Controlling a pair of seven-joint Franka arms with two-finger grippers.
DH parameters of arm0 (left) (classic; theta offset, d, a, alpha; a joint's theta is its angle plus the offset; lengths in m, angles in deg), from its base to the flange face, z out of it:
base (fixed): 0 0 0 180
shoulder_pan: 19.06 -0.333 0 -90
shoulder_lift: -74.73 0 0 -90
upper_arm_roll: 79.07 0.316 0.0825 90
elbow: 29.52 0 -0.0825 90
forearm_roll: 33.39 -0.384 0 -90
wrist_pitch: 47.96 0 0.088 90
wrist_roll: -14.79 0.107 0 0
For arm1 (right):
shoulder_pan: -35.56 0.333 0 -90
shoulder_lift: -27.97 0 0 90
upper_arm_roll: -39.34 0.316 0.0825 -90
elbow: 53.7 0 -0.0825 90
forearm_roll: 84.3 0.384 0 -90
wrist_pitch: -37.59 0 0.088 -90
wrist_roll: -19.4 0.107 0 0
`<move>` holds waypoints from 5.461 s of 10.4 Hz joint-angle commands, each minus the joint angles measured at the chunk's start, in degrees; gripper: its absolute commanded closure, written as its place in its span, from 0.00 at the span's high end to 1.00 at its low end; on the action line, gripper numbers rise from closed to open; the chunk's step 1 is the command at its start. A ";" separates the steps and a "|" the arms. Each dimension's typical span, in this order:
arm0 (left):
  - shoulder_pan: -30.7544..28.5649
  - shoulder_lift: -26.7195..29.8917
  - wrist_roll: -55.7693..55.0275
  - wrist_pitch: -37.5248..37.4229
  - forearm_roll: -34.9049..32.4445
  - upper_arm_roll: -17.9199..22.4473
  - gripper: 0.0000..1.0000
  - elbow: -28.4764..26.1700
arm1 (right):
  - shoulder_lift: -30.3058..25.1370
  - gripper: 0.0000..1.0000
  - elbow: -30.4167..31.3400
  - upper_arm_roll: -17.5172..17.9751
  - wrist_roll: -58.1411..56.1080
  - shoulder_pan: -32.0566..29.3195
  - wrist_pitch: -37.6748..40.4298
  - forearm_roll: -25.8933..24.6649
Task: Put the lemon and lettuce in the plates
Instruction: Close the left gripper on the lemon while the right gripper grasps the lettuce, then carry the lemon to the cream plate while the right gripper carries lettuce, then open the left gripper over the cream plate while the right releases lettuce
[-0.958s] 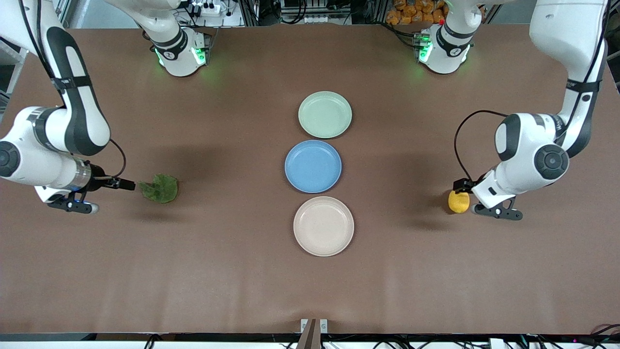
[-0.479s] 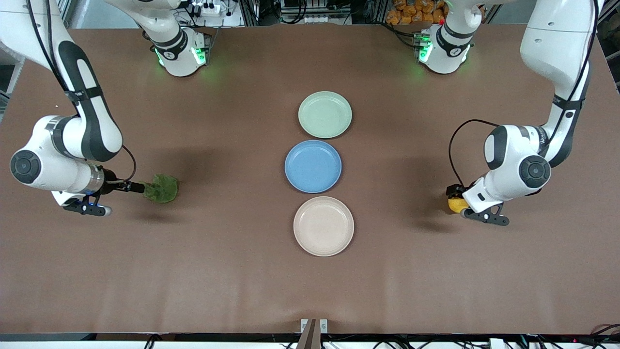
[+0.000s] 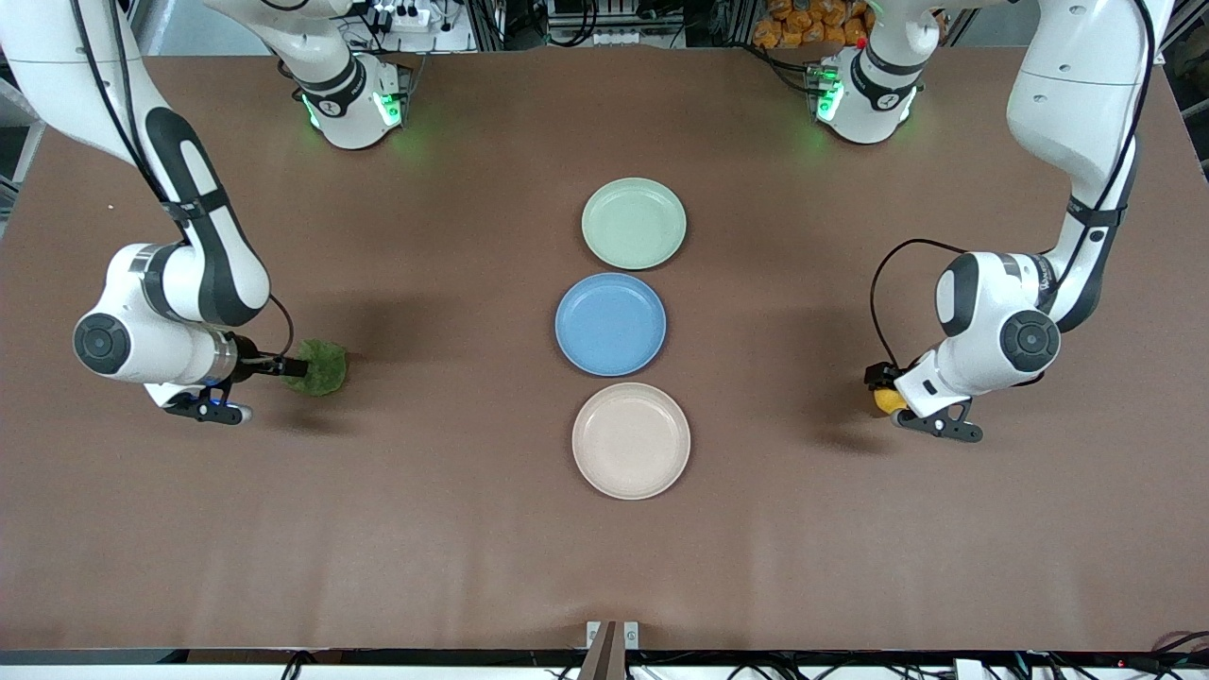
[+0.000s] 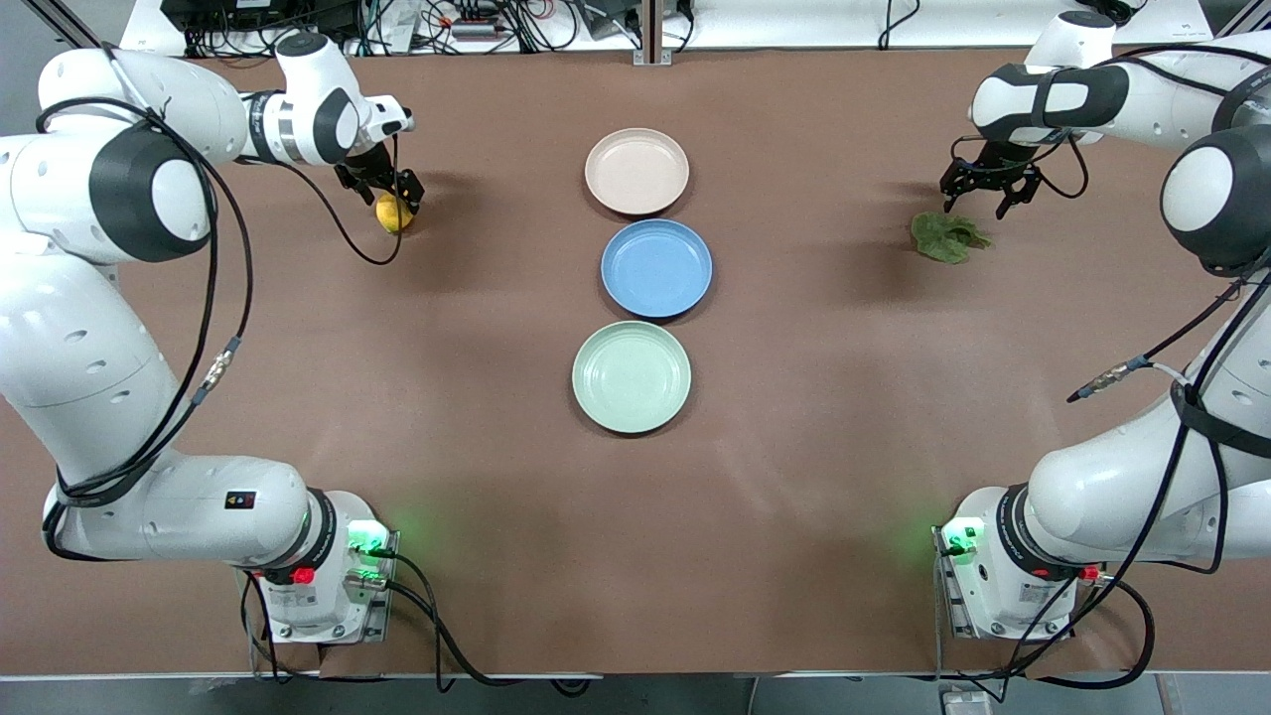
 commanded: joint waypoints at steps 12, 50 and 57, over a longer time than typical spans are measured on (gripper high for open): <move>0.15 -1.89 0.54 -0.32 -1.21 -0.20 0.23 3.14 | 1.61 0.61 6.98 0.17 1.16 -0.87 -10.97 0.19; 31.26 -22.72 -48.77 11.70 11.71 -0.02 1.00 35.50 | -4.11 0.14 -11.03 28.38 92.29 36.13 13.03 -0.77; 29.08 -18.42 -48.68 -0.58 11.79 -0.37 1.00 35.58 | 2.84 1.00 -11.83 28.29 103.64 41.06 9.86 -12.64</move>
